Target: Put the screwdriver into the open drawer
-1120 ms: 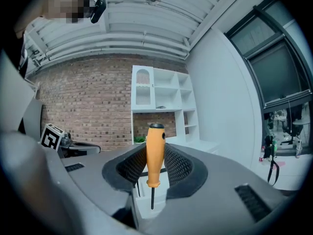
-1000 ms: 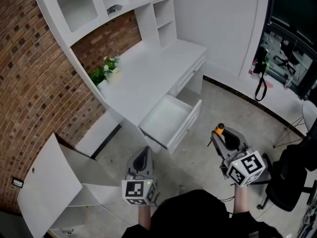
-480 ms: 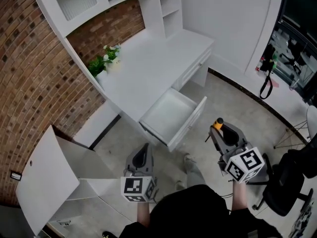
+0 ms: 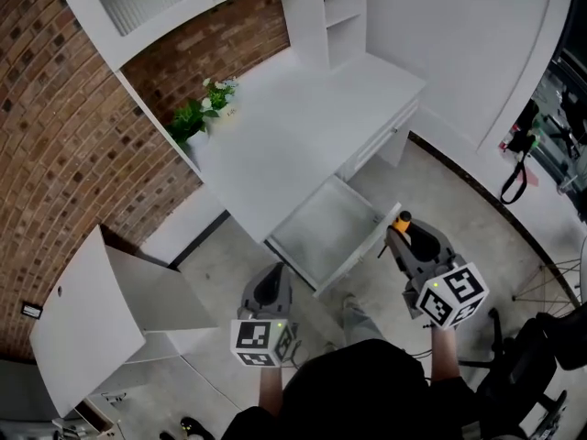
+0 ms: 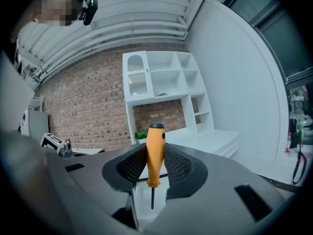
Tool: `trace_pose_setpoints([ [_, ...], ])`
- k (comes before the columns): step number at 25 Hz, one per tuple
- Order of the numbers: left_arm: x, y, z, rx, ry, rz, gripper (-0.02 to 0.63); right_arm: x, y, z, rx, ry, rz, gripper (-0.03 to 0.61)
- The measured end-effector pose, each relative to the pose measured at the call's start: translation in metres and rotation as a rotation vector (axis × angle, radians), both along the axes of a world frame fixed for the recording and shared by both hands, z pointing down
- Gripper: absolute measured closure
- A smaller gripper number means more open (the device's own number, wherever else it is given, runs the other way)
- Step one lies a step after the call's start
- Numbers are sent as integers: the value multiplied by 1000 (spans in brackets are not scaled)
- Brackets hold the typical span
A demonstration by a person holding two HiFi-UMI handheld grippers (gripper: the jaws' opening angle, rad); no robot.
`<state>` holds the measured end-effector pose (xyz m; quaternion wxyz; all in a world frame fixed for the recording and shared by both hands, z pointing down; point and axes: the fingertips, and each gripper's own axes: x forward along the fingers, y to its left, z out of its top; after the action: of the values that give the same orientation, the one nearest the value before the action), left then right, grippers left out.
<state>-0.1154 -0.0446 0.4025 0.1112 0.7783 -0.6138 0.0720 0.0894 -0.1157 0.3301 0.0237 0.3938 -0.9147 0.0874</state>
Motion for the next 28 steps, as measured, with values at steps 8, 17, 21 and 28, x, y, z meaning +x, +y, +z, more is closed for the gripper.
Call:
trace_pose_setpoints([
  [8,6,-44,15,-48,18,-55,606,-13,-63,18,-64,-19,-89,463],
  [17,14,-78,51,-116,54,-103,606,-23,-113,54,-168,-32,-152,463],
  [21,17,-89,75,-174,57,-92,606,-36,-129,81,-219,4,-177,463],
  [28,9,-112,113,-294,61,-41,606,-64,-153,132,-310,92,-198,463],
])
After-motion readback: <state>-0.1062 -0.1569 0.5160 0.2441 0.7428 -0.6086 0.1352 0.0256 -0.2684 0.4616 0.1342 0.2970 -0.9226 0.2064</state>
